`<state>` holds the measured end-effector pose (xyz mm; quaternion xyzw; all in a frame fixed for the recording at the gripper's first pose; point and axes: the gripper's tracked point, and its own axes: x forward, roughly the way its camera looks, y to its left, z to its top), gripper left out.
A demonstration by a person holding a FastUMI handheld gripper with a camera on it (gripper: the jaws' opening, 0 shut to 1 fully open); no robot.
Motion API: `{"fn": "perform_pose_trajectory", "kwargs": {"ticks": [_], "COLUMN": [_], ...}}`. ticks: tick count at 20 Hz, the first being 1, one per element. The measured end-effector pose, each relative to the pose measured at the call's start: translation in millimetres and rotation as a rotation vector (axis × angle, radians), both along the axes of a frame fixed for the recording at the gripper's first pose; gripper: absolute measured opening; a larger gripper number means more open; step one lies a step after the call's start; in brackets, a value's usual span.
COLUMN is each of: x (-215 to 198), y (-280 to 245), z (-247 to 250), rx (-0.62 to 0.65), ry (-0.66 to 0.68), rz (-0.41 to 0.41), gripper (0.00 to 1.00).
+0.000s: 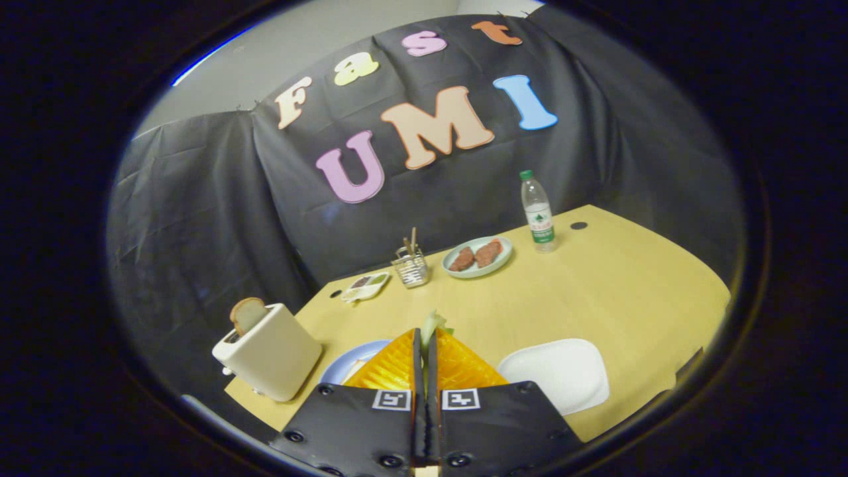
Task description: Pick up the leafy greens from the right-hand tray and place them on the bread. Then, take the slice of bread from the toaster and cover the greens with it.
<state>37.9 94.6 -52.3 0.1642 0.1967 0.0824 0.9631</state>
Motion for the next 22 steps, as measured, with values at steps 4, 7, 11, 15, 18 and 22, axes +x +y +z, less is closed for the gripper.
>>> {"fn": "perform_pose_trajectory", "kwargs": {"ticks": [4, 7, 11, 15, 18, 22], "x": [8, 12, 18, 33, 36, 33], "y": [60, 102, 141, 154, 142, 114], "z": [5, 5, -2, -20, -61, -112], "rx": [0.044, 0.099, 0.174, 0.223, 0.189, 0.092], "ry": [-0.024, -0.02, -0.026, -0.024, 0.044, 0.142], "rz": [0.072, 0.119, 0.14, 0.113, 0.063, 0.031], "gripper": [0.03, 0.03, 0.03, 0.03, 0.03, 0.03]}}
